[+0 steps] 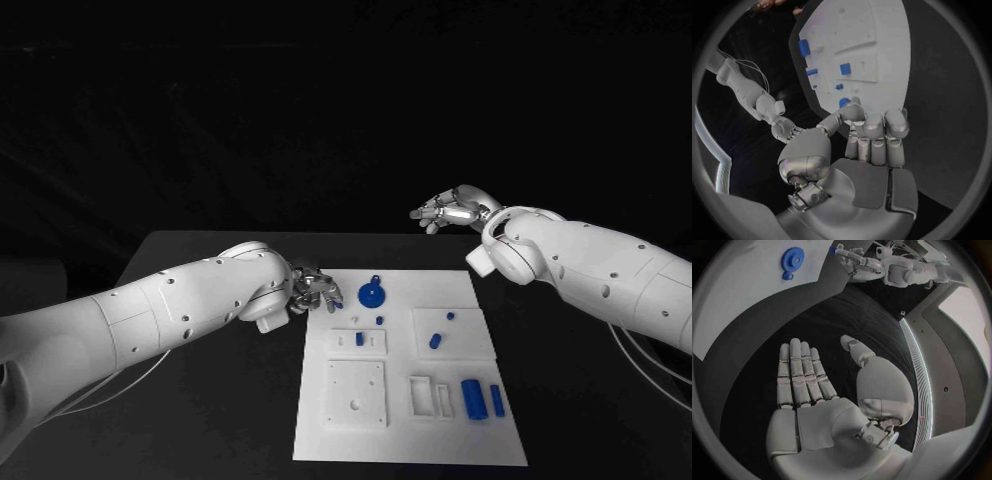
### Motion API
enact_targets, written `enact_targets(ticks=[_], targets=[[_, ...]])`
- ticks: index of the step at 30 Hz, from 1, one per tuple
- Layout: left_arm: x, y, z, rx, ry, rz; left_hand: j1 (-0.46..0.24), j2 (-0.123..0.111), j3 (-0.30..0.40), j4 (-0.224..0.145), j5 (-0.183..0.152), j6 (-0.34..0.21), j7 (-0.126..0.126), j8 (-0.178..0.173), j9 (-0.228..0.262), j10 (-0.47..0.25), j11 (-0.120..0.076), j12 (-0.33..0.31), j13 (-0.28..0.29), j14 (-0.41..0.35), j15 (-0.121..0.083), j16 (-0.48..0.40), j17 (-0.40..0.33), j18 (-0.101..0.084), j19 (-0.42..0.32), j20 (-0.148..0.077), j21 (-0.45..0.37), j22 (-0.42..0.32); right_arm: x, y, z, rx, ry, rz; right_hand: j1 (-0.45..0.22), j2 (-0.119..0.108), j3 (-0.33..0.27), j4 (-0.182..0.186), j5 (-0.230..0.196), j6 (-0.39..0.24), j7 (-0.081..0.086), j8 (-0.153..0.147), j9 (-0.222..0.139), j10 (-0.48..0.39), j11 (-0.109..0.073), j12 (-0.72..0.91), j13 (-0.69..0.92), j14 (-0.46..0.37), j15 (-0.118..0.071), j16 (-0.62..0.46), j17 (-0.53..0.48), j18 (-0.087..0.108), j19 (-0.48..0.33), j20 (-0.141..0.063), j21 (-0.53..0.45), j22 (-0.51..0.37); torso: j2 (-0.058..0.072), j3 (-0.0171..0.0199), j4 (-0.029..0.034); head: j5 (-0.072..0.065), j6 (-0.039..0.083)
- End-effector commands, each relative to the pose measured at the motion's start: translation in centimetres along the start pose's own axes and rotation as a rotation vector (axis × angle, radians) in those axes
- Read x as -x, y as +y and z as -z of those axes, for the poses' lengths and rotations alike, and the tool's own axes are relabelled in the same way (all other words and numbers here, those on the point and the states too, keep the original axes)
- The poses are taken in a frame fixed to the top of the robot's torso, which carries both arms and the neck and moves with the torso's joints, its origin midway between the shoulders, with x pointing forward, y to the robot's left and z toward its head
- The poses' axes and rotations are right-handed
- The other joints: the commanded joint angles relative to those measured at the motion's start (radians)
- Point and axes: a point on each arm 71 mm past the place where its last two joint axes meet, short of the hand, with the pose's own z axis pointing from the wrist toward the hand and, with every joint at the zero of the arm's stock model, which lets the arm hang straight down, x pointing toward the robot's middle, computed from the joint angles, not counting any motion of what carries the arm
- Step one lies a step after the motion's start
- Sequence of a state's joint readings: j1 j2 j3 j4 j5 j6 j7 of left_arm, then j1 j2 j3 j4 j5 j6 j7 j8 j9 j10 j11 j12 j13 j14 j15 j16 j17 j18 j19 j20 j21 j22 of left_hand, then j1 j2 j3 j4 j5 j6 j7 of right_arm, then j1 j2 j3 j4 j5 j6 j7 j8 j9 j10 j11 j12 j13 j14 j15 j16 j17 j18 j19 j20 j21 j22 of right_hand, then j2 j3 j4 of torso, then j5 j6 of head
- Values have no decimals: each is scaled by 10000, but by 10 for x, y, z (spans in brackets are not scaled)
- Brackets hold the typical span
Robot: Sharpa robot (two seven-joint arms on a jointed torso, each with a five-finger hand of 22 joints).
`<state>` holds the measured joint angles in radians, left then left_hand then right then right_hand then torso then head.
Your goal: Assemble the parts on the task board
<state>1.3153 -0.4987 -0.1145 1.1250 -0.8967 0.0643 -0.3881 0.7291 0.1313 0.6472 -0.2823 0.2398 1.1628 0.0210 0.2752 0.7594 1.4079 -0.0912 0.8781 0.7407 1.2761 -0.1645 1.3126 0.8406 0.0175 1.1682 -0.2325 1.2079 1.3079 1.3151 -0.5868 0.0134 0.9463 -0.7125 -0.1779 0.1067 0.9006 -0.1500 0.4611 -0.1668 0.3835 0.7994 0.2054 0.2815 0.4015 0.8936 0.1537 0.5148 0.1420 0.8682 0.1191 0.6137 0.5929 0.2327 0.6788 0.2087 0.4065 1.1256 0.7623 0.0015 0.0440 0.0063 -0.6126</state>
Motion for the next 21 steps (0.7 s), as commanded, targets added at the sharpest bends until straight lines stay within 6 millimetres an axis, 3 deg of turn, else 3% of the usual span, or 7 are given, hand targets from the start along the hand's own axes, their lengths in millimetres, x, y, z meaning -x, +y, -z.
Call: enact_targets(ticks=[1, 8, 15, 21], targets=[[-2, -1, 3, -12, -551, -342, 32, 105, 186, -112, 1979, 46, -46, -3, -7, -61, -43, -43, 18, 116, -178, 77, 35, 1319, -40, -84, 63, 148, 1, 0, 0, 46, -25, 84, -7, 98, -38, -21, 56, -29, 50, 54, -12, -37, 12, 70, -11, -70, -18, 40, -12, 158, -25, 74, -64, 14, -3, 14, 1, 5, -27], [-19, -3, 10, -295, -673, -1242, 14, 35, 241, -120, 2186, 139, -85, 48, -2, -35, -82, -3, 61, 138, -197, 124, 104, 1337, -32, -100, 149, 163, 0, -1, 0, 32, -15, 103, 5, 86, -31, -25, 66, -32, 50, 54, -16, -44, 12, 71, -20, -75, -18, 39, -14, 161, -27, 75, -68, 17, 1, 9, -16, 37, -40], [-32, -3, 12, -417, -547, -1617, 24, 11, 257, -119, 2204, 148, -92, 54, -3, -34, -89, 2, 68, 140, -202, 131, 117, 1343, -30, -106, 166, 163, -2, -1, 0, 47, 46, 105, 6, 84, -27, -20, 71, -31, 50, 55, -18, -46, 13, 73, -25, -76, -18, 40, -16, 163, -27, 78, -70, 20, 1, -2, 22, 40, -65], [-40, -3, 15, -407, -206, -1770, 32, 8, 267, -119, 2204, 153, -95, 57, -4, -33, -93, 6, 72, 142, -205, 135, 124, 1346, -29, -109, 176, 163, -4, -1, 0, 42, 113, 123, 5, 86, -25, -16, 73, -31, 50, 56, -20, -46, 13, 76, -30, -76, -18, 41, -17, 165, -26, 80, -71, 22, 8, -4, -29, 67, -77]])
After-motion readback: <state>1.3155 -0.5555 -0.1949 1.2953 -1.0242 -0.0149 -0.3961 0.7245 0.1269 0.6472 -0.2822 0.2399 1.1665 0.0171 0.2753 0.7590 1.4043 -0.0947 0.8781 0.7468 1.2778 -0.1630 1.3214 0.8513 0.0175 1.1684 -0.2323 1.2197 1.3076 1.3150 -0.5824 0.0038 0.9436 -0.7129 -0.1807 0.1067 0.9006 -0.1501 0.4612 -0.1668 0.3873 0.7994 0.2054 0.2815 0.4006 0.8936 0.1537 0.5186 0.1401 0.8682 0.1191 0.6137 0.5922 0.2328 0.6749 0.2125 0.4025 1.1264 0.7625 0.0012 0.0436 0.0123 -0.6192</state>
